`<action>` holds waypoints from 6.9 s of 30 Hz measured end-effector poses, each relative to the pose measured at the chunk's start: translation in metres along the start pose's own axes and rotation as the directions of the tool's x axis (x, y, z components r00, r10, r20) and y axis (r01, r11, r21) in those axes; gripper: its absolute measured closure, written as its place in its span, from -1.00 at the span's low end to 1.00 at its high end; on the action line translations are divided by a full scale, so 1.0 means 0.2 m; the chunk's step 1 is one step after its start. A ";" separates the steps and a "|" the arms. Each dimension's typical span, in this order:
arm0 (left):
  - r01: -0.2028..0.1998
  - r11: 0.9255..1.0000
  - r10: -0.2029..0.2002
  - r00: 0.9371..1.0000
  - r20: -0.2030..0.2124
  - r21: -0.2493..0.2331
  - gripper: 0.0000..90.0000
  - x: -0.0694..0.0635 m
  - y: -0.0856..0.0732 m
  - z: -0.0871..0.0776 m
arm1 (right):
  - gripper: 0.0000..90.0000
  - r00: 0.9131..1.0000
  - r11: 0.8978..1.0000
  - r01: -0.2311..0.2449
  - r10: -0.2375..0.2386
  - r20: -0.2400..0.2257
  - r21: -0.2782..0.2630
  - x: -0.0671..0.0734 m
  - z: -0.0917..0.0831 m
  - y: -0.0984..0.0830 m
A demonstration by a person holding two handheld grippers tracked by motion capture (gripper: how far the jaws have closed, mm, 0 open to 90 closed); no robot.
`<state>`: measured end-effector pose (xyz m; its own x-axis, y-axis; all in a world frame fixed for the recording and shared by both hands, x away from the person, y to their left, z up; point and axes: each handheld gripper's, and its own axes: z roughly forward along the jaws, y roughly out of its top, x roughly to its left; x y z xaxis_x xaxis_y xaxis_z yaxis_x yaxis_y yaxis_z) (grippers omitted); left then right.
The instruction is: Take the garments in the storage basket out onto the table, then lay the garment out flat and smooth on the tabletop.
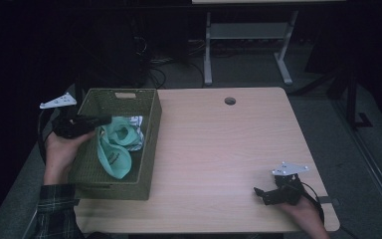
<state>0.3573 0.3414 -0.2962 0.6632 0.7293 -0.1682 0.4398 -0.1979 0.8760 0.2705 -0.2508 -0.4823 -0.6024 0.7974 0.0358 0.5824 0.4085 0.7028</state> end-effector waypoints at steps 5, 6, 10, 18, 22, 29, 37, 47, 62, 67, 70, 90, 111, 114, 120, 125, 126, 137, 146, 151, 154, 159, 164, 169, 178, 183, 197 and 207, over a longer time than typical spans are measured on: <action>0.008 0.999 -0.007 1.000 0.023 -0.032 0.90 -0.01 0.04 -0.02 | -0.97 1.000 1.000 0.000 0.000 0.001 0.000 0.00 0.00 0.00; 0.005 0.999 -0.004 1.000 0.023 -0.033 0.90 -0.01 0.05 -0.02 | -0.97 1.000 1.000 -0.001 0.001 0.001 0.000 0.00 0.00 0.00; -0.008 0.999 0.009 1.000 0.029 -0.042 0.90 -0.03 0.09 -0.04 | -0.97 1.000 1.000 -0.001 0.001 0.001 -0.001 0.00 0.00 0.00; -0.013 0.997 0.019 0.997 0.078 -0.077 0.90 -0.06 0.17 -0.05 | -0.97 1.000 1.000 -0.002 0.002 0.001 -0.001 0.00 0.00 0.00; -0.017 0.995 0.028 0.994 0.105 -0.099 0.90 -0.10 0.21 -0.05 | -0.97 1.000 1.000 -0.002 0.002 0.001 -0.001 0.00 0.00 0.00; -0.054 0.992 0.068 0.991 0.113 -0.118 0.90 -0.17 0.30 -0.05 | -0.97 1.000 1.000 -0.002 0.002 0.001 0.000 0.00 0.00 0.00; -0.089 0.987 0.108 0.984 0.143 -0.134 0.90 -0.25 0.40 -0.01 | -0.97 1.000 1.000 -0.002 0.002 0.001 -0.001 0.00 0.00 0.00; -0.102 0.982 0.133 0.971 0.200 -0.157 0.90 -0.35 0.46 0.09 | -0.97 1.000 1.000 -0.002 0.002 0.001 -0.001 0.00 0.00 0.00; -0.106 0.979 0.153 0.948 0.280 -0.176 0.90 -0.51 0.48 0.28 | -0.97 1.000 1.000 -0.001 0.001 0.001 -0.001 0.00 0.00 0.00; -0.108 0.980 0.157 0.939 0.306 -0.170 0.90 -0.56 0.47 0.35 | -0.97 1.000 1.000 -0.004 0.004 0.002 0.001 0.00 0.00 0.00; -0.110 0.980 0.160 0.933 0.323 -0.166 0.90 -0.59 0.46 0.39 | -0.97 1.000 1.000 -0.007 0.007 0.001 0.002 0.00 0.00 0.00; -0.131 0.984 0.169 0.906 0.389 -0.121 0.90 -0.80 0.35 0.74 | -0.97 1.000 1.000 -0.010 0.010 0.000 0.002 0.00 0.00 0.00; -0.171 0.985 0.147 0.859 0.490 0.006 0.90 -1.04 0.13 1.16 | -0.97 1.000 1.000 -0.008 0.008 0.000 0.002 0.00 0.00 0.00; -0.175 0.984 0.135 0.859 0.494 0.036 0.90 -1.04 0.06 1.22 | -0.97 1.000 1.000 -0.008 0.008 0.001 0.002 0.00 0.00 0.00; -0.196 0.977 0.131 0.865 0.484 0.086 0.89 -1.01 -0.06 1.28 | -0.97 1.000 1.000 -0.007 0.007 0.001 0.003 0.00 0.00 0.00; -0.217 0.968 0.136 0.876 0.464 0.127 0.89 -1.00 -0.13 1.31 | -0.97 1.000 1.000 -0.006 0.006 0.001 0.003 0.00 0.00 0.00; -0.229 0.965 0.146 0.879 0.455 0.132 0.89 -1.00 -0.14 1.32 | -0.97 1.000 1.000 -0.007 0.007 0.001 0.003 0.00 0.00 0.00; -0.283 0.935 0.168 0.885 0.435 0.213 0.79 -0.98 -0.27 1.34 | -0.97 1.000 1.000 -0.007 0.007 0.001 0.003 0.00 0.00 0.00; -0.273 0.937 0.168 0.899 0.403 0.218 0.12 -0.94 -0.26 1.25 | -0.97 1.000 1.000 -0.007 0.007 0.001 0.003 0.00 0.00 0.00; -0.266 0.942 0.173 0.907 0.384 0.206 -0.03 -0.93 -0.24 1.18 | -0.97 1.000 1.000 -0.006 0.006 0.001 0.003 0.00 0.00 0.00; -0.257 0.943 0.166 0.913 0.373 0.209 -0.05 -0.92 -0.25 1.14 | -0.97 1.000 1.000 -0.003 0.003 0.002 0.001 0.00 0.00 0.00; -0.248 0.946 0.161 0.919 0.359 0.211 -0.01 -0.90 -0.28 1.08 | -0.97 1.000 1.000 -0.003 0.003 0.001 0.000 0.00 0.00 0.00; -0.259 0.937 0.169 0.924 0.343 0.235 0.10 -0.90 -0.34 1.04 | -0.97 1.000 1.000 -0.003 0.003 0.001 0.001 0.00 0.00 0.00; -0.286 0.918 0.193 0.927 0.322 0.275 0.26 -0.93 -0.42 1.00 | -0.97 1.000 1.000 -0.001 0.001 0.001 0.000 0.00 0.00 0.00; -0.312 0.883 0.211 0.932 0.296 0.351 0.67 -0.94 -0.50 0.98 | -0.97 1.000 1.000 -0.002 0.002 0.001 0.000 0.00 0.00 0.00; -0.333 0.852 0.227 0.930 0.288 0.404 0.97 -0.94 -0.53 1.01 | -0.97 1.000 1.000 -0.001 0.001 0.001 0.000 0.00 0.00 0.00; -0.338 0.831 0.221 0.929 0.296 0.442 0.99 -0.93 -0.55 1.04 | -0.55 0.999 0.999 -0.027 0.026 -0.033 -0.020 -0.02 -0.06 0.05; -0.328 0.834 0.209 0.932 0.295 0.444 0.99 -0.93 -0.55 1.05 | -0.02 0.999 0.997 -0.036 0.034 -0.043 -0.068 -0.05 -0.08 0.14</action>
<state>0.3122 0.0904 -0.4557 0.8892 0.4448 -0.1070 0.4181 -0.6952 0.5847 0.2830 -0.2542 -0.4512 -0.6053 0.7910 0.0897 0.5656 0.3480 0.7477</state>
